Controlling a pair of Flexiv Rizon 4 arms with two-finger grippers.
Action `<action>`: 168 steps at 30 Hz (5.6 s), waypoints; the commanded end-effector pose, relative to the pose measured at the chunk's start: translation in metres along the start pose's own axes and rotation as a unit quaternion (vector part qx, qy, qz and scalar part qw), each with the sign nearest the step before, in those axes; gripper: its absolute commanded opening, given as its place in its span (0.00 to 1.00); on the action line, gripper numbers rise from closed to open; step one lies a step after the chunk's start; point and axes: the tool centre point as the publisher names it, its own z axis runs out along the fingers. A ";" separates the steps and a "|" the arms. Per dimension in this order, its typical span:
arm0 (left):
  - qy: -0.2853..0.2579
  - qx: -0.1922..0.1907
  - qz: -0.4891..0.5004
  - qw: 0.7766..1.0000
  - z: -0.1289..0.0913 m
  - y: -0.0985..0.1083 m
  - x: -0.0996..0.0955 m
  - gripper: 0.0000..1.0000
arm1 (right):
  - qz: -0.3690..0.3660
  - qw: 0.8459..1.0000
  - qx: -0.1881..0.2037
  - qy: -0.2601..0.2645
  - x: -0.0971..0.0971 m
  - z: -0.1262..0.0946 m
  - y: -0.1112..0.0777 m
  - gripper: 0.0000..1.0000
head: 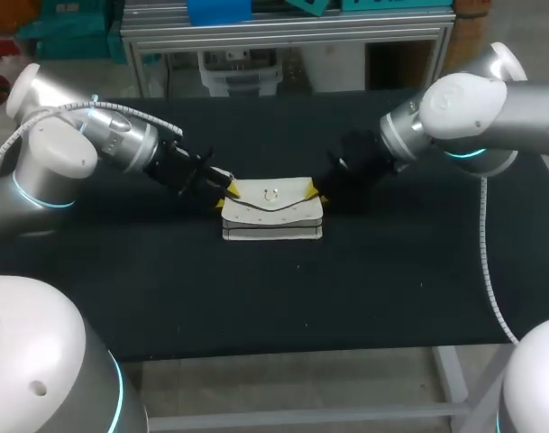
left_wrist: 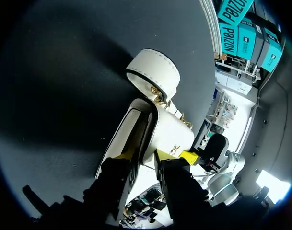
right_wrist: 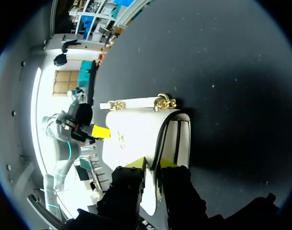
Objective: Pick up the bag, open it, inspect its contents, close it, and place it on the opposite side
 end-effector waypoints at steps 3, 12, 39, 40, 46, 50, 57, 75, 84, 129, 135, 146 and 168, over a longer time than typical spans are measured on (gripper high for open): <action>0.011 0.008 0.010 1.000 0.005 0.002 0.003 0.60 | -0.005 0.999 -0.041 -0.006 0.005 -0.001 -0.006 0.50; 0.035 0.016 0.053 0.998 -0.001 0.005 0.008 0.40 | -0.019 0.998 -0.061 0.000 0.008 -0.010 0.006 0.46; 0.057 0.024 0.096 0.993 0.011 0.025 -0.003 0.44 | -0.030 0.998 -0.035 0.053 -0.006 -0.006 0.029 0.94; 0.058 0.027 0.096 0.993 0.009 0.025 -0.003 0.55 | -0.031 0.998 -0.035 0.051 -0.006 -0.007 0.028 1.00; 0.071 0.029 0.101 0.992 0.003 0.021 0.000 0.64 | -0.032 0.997 -0.046 0.050 -0.005 -0.015 0.028 1.00; 0.073 0.024 0.108 0.991 -0.001 0.021 0.003 0.50 | -0.035 0.997 -0.053 0.046 -0.002 -0.021 0.029 1.00; 0.068 0.024 0.109 0.991 -0.001 0.020 0.004 0.50 | -0.035 0.996 -0.062 0.045 0.000 -0.027 0.031 0.98; 0.063 0.002 0.083 0.995 0.016 -0.004 0.010 0.09 | -0.032 0.997 -0.044 0.047 0.000 -0.003 0.039 0.43; 0.065 0.008 0.096 0.993 0.006 0.007 0.005 0.00 | -0.044 0.997 -0.046 0.043 0.005 -0.007 0.037 0.00; 0.056 0.024 0.112 0.992 -0.002 0.029 0.003 0.67 | -0.064 0.996 -0.057 0.032 0.002 -0.023 0.023 1.00; 0.058 0.026 0.113 0.992 -0.005 0.030 0.003 0.47 | -0.062 0.996 -0.065 0.030 0.001 -0.029 0.020 1.00; 0.027 0.029 0.120 0.992 -0.001 0.039 0.001 0.44 | -0.090 0.995 -0.050 0.020 0.014 -0.027 0.005 0.97; -0.024 0.104 0.070 0.992 -0.036 0.039 -0.018 1.00 | -0.079 0.997 -0.019 0.006 0.000 -0.013 -0.010 0.14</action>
